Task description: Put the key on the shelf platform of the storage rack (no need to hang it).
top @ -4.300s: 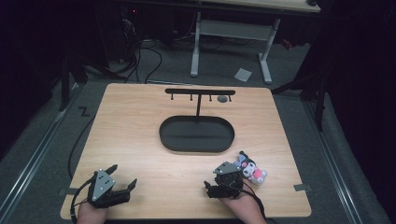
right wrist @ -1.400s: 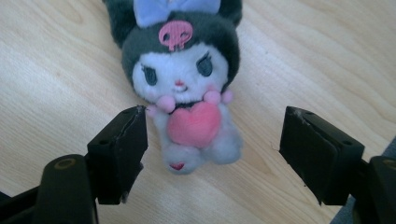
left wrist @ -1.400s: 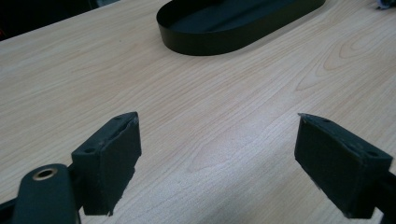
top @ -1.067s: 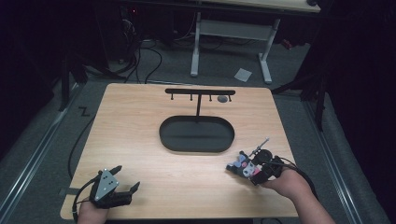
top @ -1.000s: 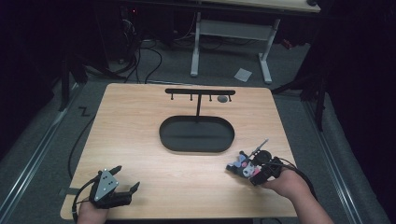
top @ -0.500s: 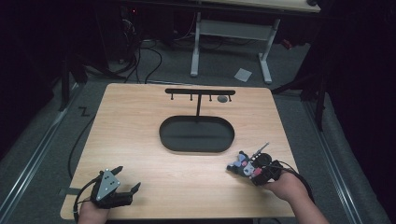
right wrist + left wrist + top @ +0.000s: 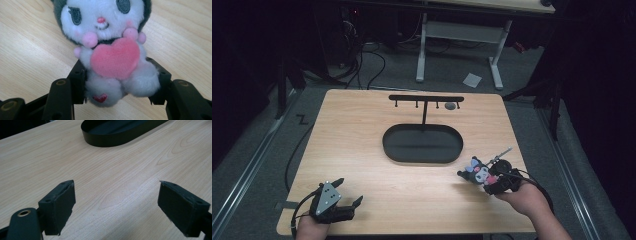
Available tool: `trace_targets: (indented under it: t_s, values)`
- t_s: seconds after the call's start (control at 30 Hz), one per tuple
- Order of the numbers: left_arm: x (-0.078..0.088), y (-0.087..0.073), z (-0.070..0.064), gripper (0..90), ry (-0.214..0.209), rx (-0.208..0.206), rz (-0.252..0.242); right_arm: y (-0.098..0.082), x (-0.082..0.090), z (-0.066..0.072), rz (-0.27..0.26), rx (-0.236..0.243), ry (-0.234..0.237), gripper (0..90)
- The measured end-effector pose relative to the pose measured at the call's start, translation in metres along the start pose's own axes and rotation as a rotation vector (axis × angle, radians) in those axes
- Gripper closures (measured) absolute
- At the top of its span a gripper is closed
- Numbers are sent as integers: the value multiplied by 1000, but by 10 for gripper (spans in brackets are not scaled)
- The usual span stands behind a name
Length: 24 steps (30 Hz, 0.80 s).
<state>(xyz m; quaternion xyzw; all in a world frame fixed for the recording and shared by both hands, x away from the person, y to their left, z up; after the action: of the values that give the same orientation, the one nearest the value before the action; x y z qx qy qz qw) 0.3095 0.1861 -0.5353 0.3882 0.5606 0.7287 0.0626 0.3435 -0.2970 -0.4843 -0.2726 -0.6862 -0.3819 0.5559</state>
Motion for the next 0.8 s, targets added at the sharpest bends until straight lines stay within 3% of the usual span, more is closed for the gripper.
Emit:
trace_targets:
  t_s: [0.13, 0.8]
  values:
    - [0, 0, 0, 152, 1, 0, 1, 4, 11, -1, -24, -13, 4, 452]
    - [-3, 0, 0, 152, 3, -5, 3, 12, 34, -6, -64, -91, 10, 452]
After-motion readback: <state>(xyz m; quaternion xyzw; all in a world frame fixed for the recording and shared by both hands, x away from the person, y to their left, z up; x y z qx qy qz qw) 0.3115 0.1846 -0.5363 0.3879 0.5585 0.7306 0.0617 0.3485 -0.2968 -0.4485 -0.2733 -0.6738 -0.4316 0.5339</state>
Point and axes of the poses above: each handheld gripper's, and its own axes: x roughly backward along the jaws, y roughly out of its top, z roughly to its left, the point moved 4 cm from there along -x, roughly forward along the jaws, and after that the axes turned 4 degrees about x, right-handed, at the moved point
